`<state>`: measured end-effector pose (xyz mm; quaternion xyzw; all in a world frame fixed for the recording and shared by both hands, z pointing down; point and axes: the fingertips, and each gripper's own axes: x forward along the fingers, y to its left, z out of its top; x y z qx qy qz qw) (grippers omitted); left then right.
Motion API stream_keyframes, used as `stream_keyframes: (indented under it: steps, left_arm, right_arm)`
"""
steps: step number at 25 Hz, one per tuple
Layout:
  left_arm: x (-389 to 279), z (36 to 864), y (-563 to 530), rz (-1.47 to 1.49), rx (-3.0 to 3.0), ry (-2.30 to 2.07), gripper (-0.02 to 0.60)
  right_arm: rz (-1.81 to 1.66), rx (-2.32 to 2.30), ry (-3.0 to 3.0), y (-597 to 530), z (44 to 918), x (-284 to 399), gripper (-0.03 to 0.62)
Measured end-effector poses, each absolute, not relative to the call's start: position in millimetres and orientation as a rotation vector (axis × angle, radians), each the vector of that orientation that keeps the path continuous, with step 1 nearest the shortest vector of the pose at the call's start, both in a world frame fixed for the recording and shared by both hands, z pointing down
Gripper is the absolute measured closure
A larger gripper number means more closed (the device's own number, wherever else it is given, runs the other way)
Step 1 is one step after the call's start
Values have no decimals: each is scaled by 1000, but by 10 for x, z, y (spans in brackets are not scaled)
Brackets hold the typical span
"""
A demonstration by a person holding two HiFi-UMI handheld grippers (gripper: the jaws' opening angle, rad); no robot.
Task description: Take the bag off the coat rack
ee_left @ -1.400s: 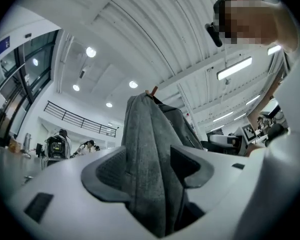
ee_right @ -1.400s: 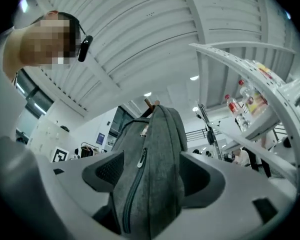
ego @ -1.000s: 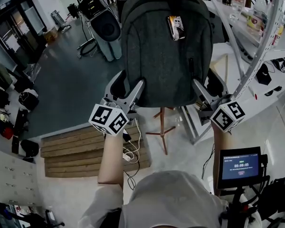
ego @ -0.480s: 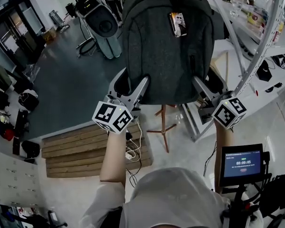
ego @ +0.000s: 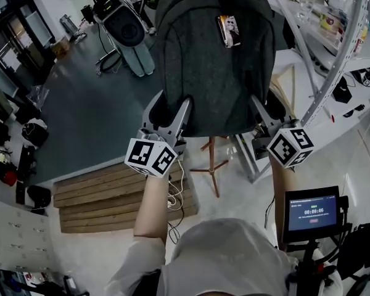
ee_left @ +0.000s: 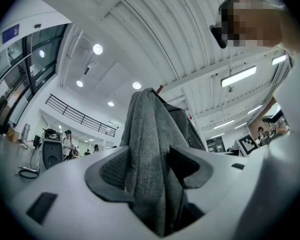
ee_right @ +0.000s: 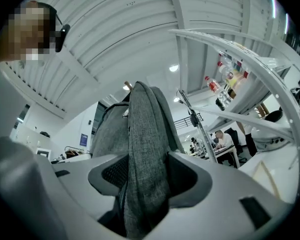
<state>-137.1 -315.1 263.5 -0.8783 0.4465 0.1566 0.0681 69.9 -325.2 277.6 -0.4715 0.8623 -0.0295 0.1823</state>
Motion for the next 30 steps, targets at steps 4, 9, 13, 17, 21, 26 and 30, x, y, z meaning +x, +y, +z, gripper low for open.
stream_keyframes:
  steps: [4,9,13,17,21,26,30]
  left_arm:
    - [-1410,2623,-3120,537,-2588,1389,325]
    - [-1504,2614,-3129,586,-2563,1443,343]
    - [-1521,2576,-3146,630,-2568,1470,369]
    - [-1497,2524,-3149,664,-2572,1471,396]
    - [-1463,2478,-3127,671,-2565,1465,411]
    - [-1436,2422,-3067,721,-2553,1465,430]
    - [-1415,2356,-2997,755,-2514,1444,441]
  right_arm:
    - [-76,-1333,2399,-3240,2755,685,368]
    - [-84,-1336,2382,-3255,2736,597,389]
    - [-103,-1328,2340,-3273,2704,589,410]
    - [-127,-1302,2312,-3268,2683,609,428]
    - [-113,-1292,2292,-3241,2654,627,442]
    - [-64,-1281,2307,-3178,2536,632,465]
    - [-25,-1249,2298,-3115,2461,639,477]
